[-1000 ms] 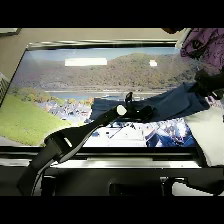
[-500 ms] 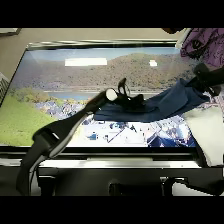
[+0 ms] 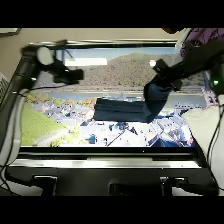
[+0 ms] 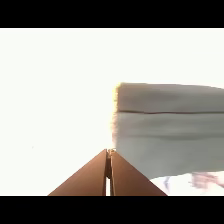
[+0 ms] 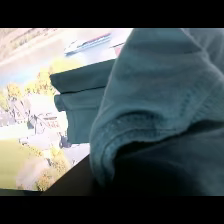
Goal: Fold the clothes and pants, and hang the long-sleeved shirts on hangers.
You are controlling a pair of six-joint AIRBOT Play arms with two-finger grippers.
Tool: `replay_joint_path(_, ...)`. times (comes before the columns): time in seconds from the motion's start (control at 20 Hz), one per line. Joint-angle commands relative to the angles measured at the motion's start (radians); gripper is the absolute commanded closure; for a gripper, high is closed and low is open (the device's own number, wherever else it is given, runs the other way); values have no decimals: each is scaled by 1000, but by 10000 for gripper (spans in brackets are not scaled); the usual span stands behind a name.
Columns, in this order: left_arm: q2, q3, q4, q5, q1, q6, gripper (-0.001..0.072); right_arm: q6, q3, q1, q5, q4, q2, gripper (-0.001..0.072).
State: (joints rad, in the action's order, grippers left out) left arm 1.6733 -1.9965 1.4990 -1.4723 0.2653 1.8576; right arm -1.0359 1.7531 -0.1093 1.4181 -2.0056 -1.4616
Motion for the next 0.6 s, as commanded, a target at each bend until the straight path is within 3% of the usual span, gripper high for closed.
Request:
replay_joint_path(0.0,-115,0,72,-96,-146,-26,690,94,1,-159,-85,39,-63,687)
replay_joint_path(0.25,-155,0,72,-119,-236,-26,690,152,1,-279,-197,39,-182,687)
replay_joint_path(0.55,-154,0,72,-121,-245,-25,690,186,1,-314,-287,-3,-284,687)
